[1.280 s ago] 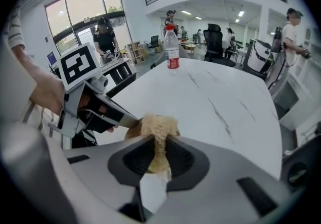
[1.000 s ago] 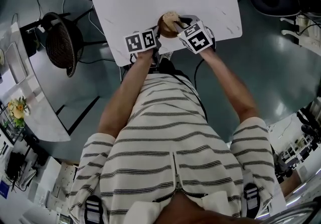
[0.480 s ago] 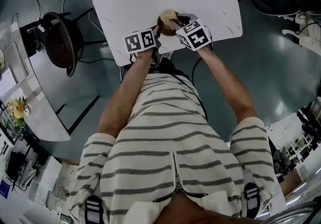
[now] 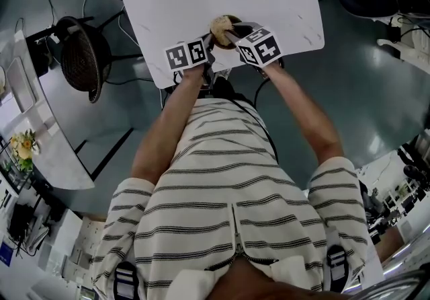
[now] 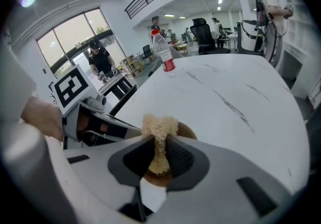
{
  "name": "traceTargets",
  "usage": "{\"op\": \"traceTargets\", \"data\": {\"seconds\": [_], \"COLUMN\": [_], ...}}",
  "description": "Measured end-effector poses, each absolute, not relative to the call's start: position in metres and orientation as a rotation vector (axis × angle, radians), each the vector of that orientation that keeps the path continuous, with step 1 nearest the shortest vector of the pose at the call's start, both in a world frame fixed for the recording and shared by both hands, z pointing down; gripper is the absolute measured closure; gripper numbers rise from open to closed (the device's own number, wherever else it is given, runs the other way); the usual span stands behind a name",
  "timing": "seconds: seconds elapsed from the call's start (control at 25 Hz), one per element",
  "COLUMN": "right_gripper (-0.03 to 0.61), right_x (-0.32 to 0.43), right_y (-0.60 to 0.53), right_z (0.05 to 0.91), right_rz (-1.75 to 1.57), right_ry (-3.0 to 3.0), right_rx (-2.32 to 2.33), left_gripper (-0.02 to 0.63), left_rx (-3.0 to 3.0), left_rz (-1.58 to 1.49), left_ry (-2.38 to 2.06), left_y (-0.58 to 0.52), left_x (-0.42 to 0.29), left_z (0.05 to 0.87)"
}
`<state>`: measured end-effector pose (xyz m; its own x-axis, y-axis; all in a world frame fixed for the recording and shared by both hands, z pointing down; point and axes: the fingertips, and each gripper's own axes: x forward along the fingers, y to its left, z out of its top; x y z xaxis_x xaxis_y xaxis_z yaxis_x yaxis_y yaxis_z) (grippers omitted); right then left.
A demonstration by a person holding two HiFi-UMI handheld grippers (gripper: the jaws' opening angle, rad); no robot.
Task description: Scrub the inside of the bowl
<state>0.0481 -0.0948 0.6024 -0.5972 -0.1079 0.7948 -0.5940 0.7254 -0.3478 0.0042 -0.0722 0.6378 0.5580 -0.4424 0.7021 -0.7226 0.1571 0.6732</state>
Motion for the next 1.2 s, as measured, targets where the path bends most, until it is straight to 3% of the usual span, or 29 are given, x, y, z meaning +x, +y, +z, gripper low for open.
{"op": "traceTargets", "data": {"seconds": [0.56,1.2], "right_gripper": [0.503,0.503], "right_x": [0.059,0.059], "right_y": [-0.08,-0.081], "right_z": [0.605,0.613], "right_rz": [0.798,0.113], "right_ry": [-2.082,-1.943], "right_rx": [0.465,0.245], "left_gripper": [0.607,0.607], "left_rx": [1.471,1.476], "left_rz": [0.263,0.273], "left_ry": [-1.063,-1.05], "left_y": [-0.074,-0.071], "left_x": [0.002,0.006], "left_z": [0.637,0.638]}}
